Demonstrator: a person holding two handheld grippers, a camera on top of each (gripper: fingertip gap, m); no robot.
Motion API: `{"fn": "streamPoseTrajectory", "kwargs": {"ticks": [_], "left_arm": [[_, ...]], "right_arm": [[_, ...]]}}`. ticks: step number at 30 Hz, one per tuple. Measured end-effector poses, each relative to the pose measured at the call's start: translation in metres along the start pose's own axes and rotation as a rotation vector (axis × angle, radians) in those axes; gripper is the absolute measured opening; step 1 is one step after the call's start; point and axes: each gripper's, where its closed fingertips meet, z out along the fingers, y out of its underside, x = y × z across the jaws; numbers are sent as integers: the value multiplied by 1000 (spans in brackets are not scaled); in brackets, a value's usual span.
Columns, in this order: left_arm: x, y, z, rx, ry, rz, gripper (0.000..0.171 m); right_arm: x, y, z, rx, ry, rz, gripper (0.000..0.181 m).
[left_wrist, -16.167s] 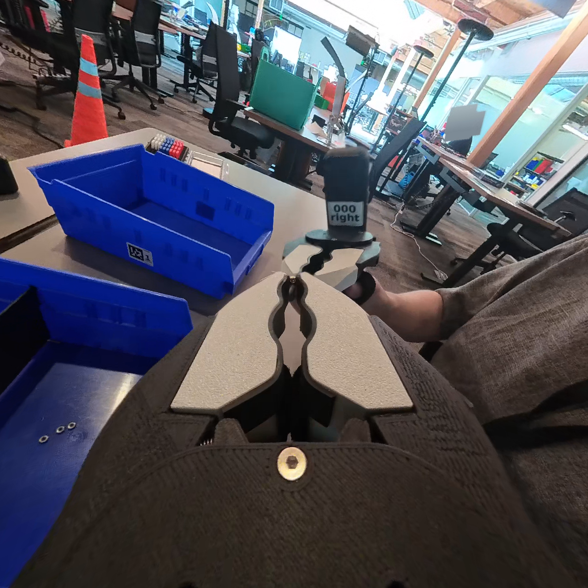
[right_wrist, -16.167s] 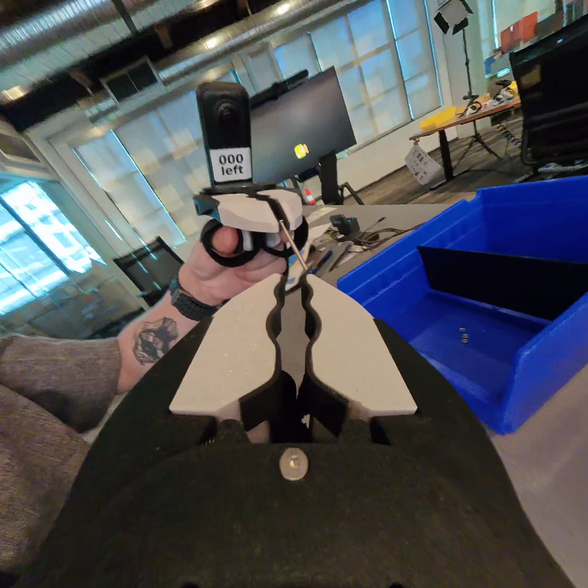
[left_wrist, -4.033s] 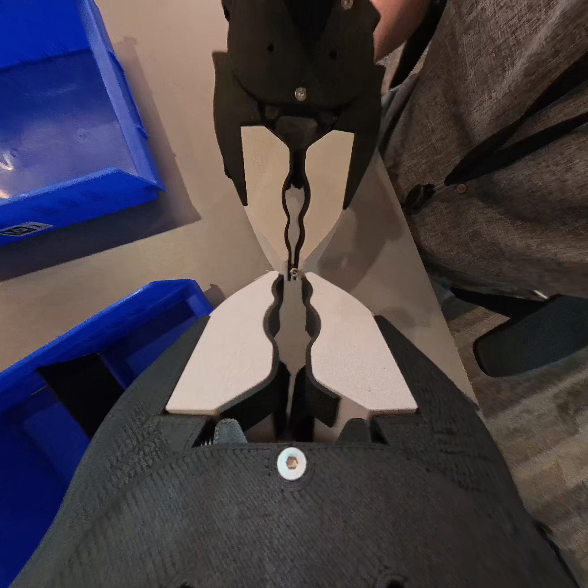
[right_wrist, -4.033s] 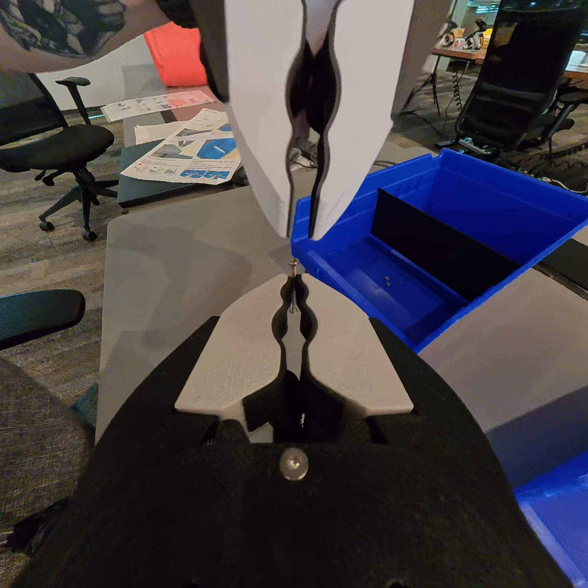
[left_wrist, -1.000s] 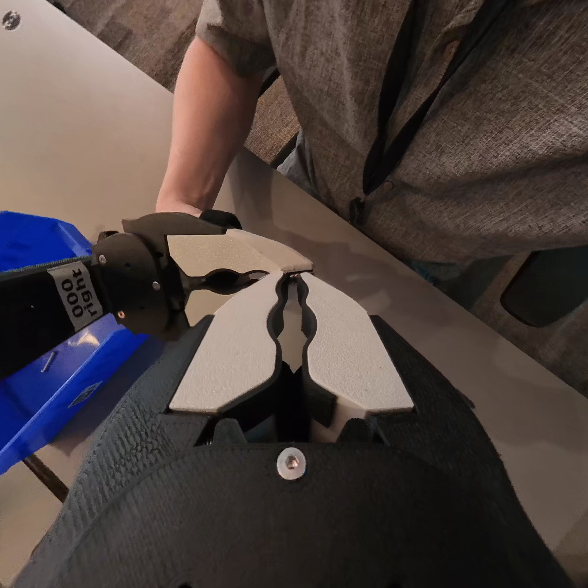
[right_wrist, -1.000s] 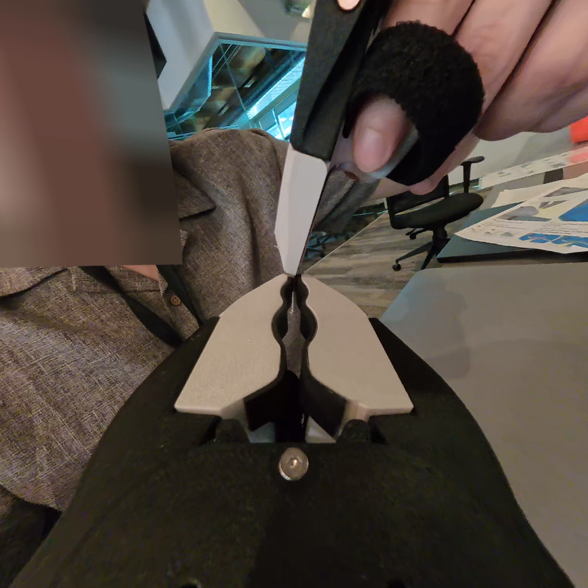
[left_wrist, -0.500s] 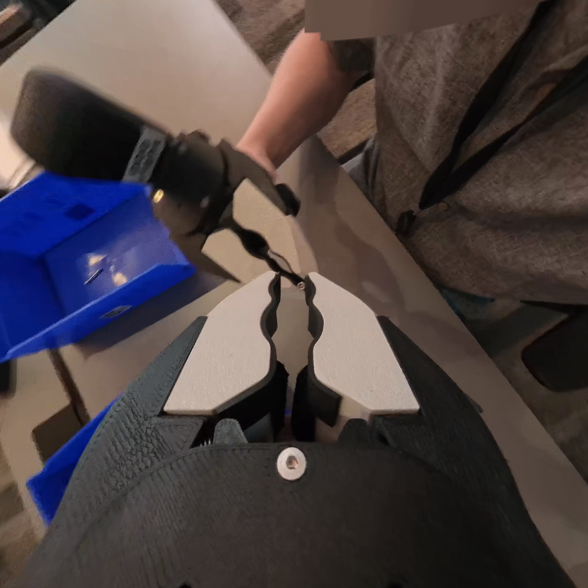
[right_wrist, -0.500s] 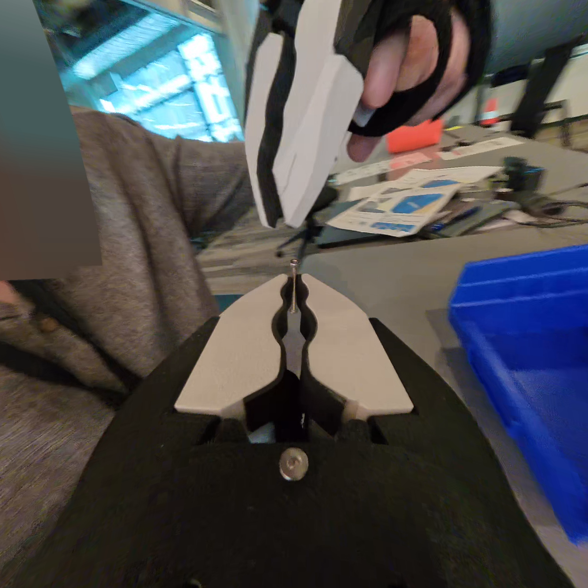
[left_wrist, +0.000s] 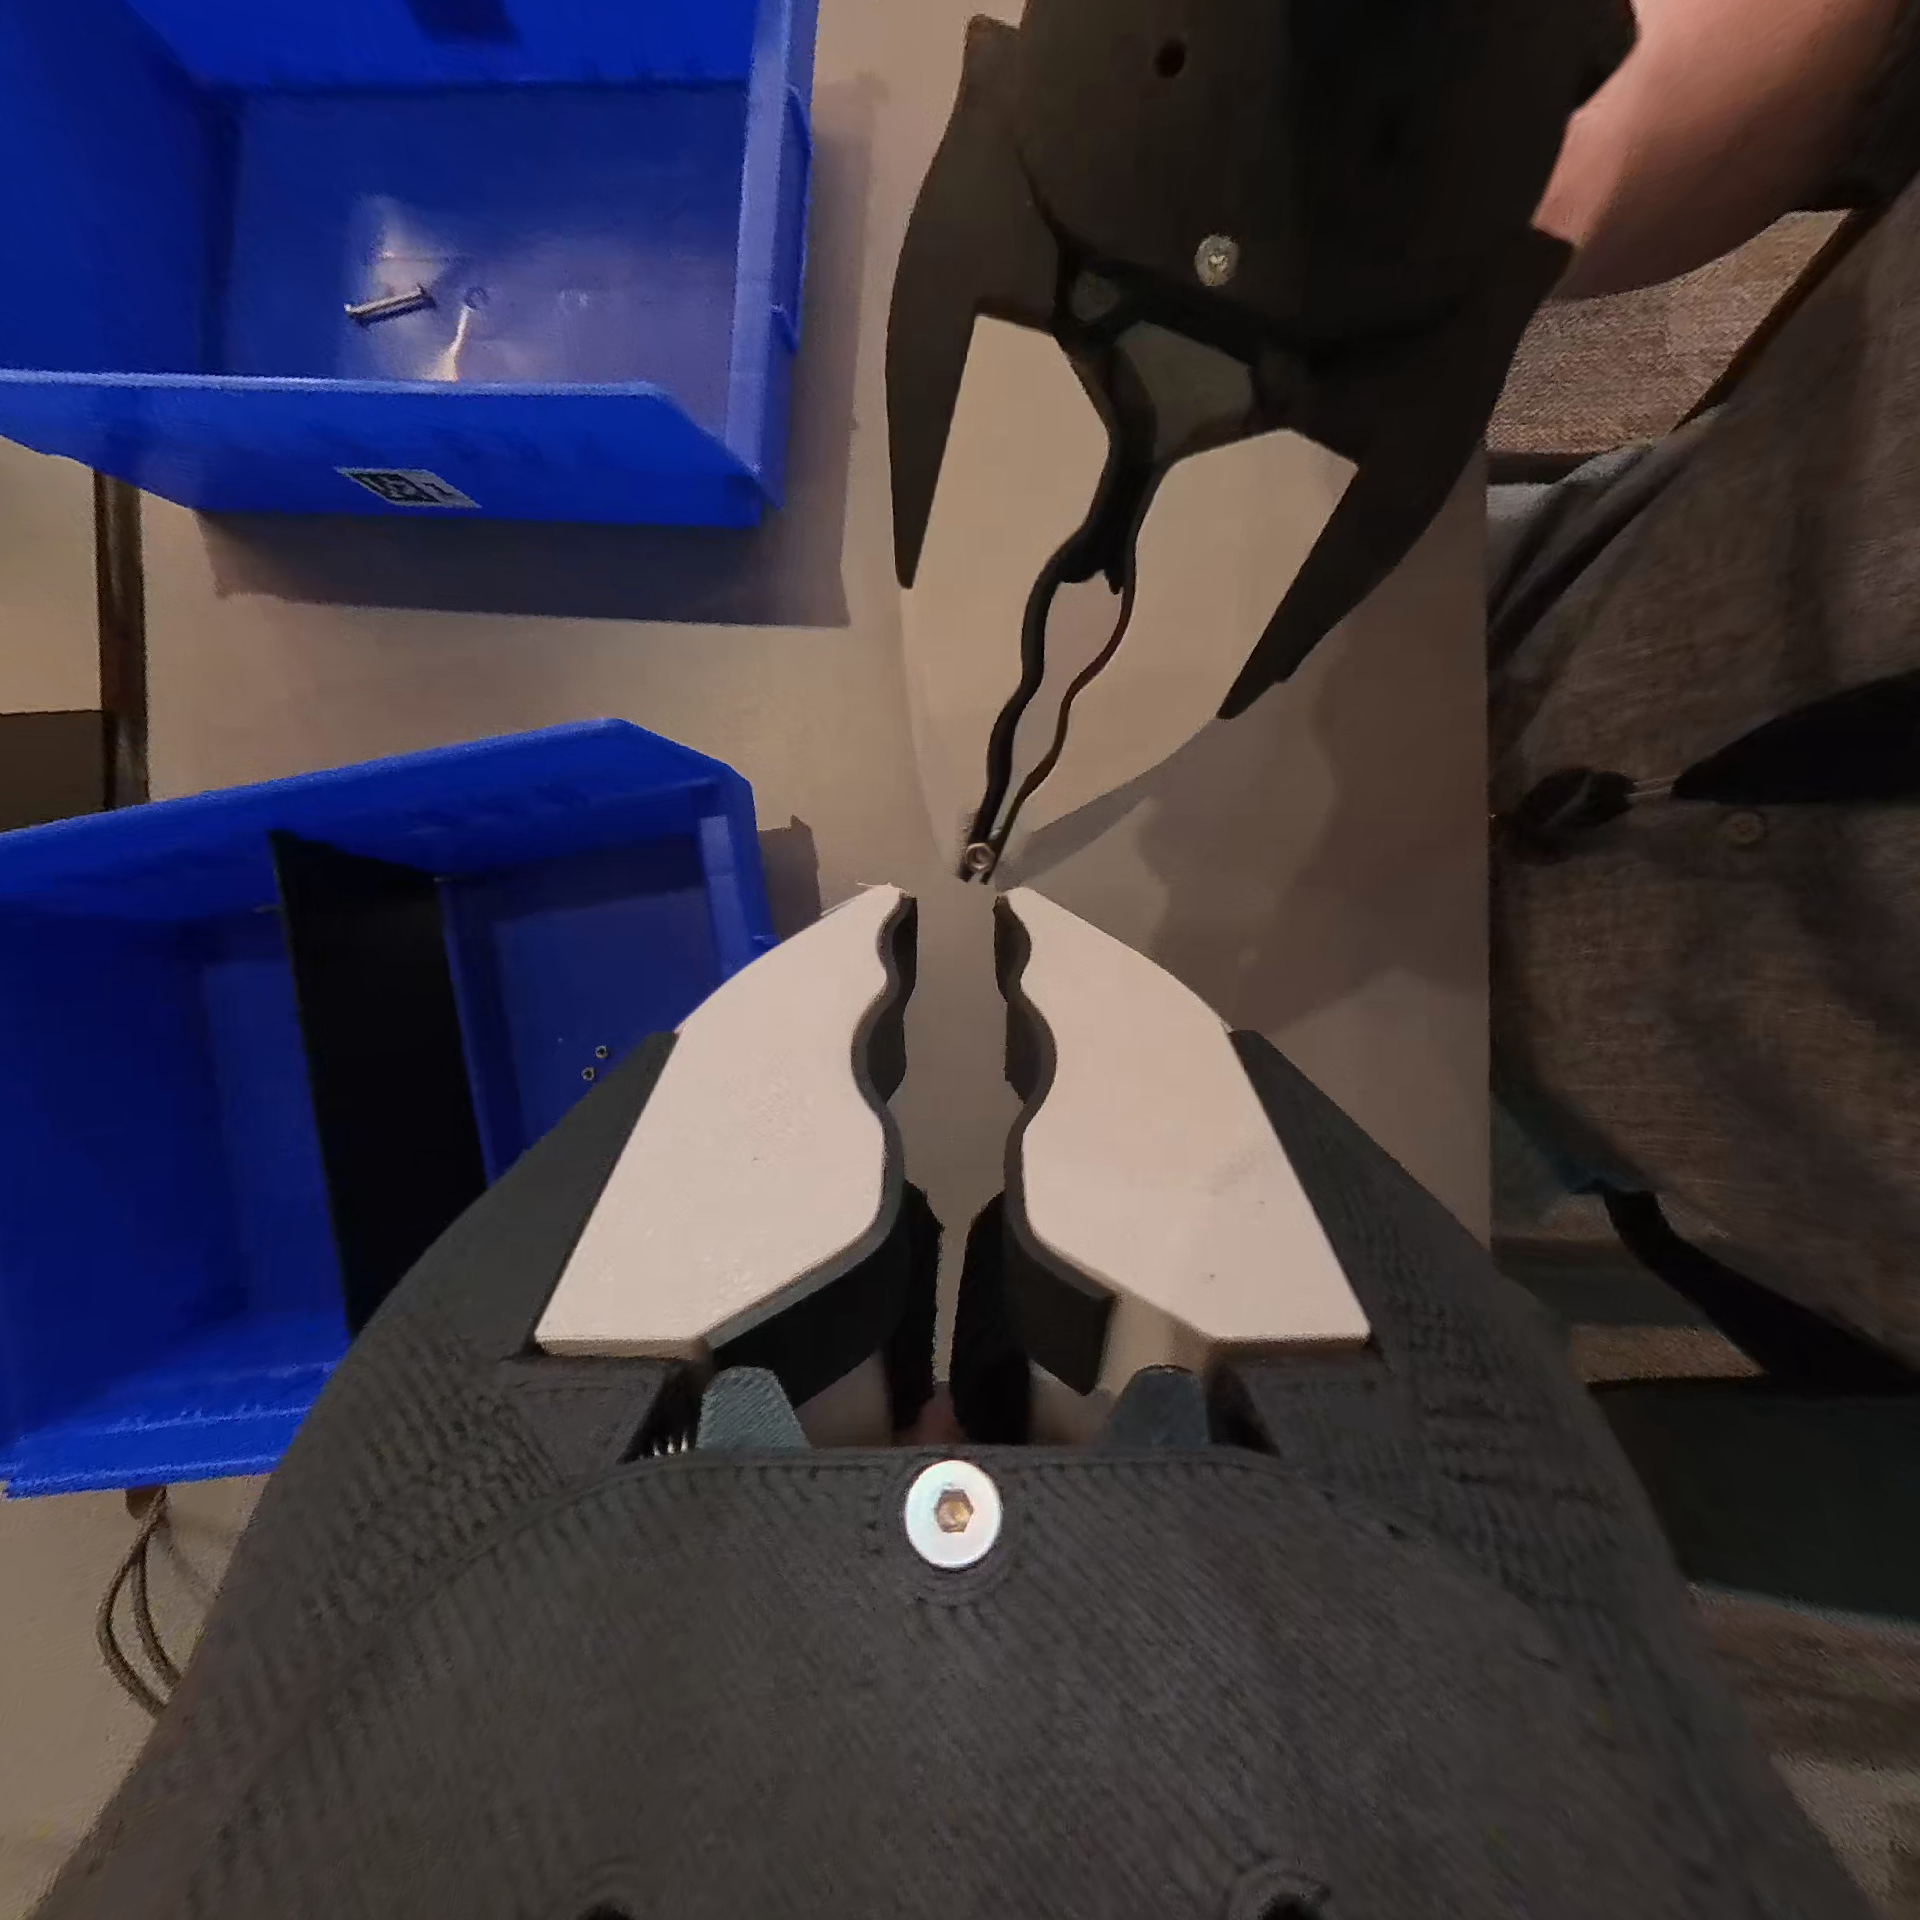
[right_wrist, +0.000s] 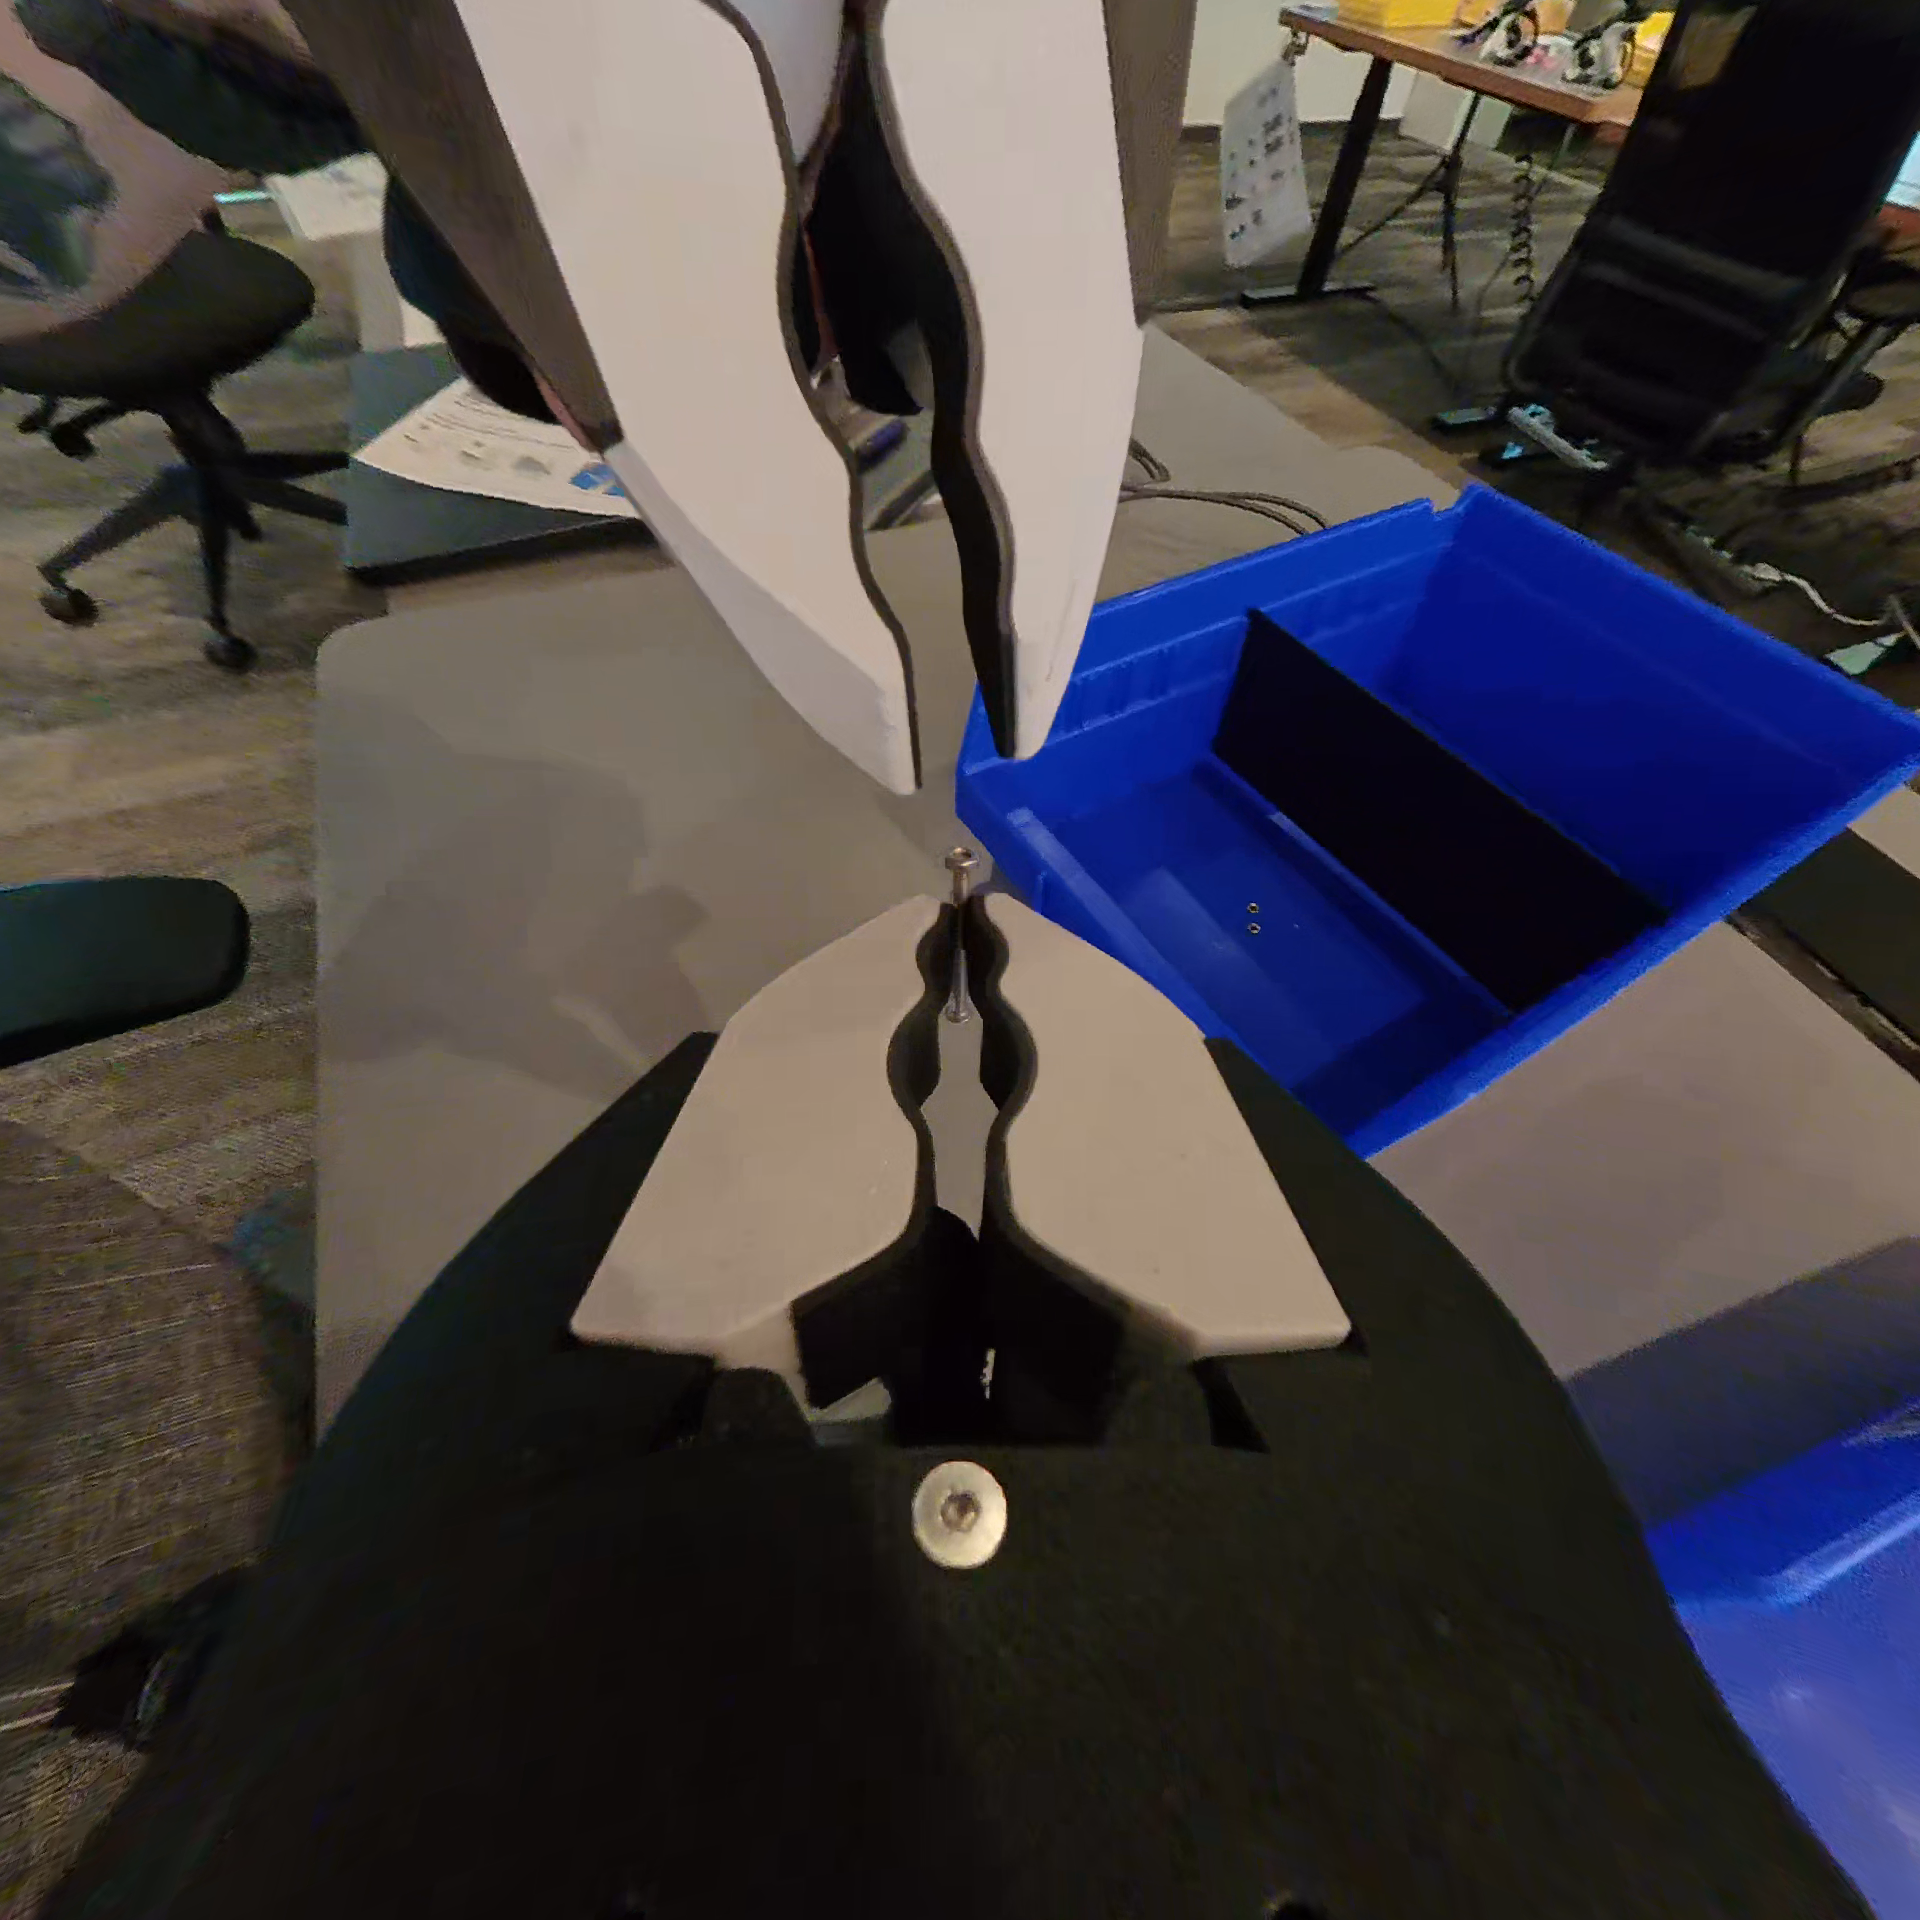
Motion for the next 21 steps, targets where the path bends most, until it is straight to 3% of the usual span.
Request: {"fn": "streamPoseTrajectory", "kwargs": {"ticks": [10,21], "left_arm": [[7,-4,7,-33,24,67,16],[11,-5,13,-34,58,78,6]], "right_arm": [[-4,-2,-2,8,-31,0,2],[-4,-2,-4,8,-27,-18,2]]}}
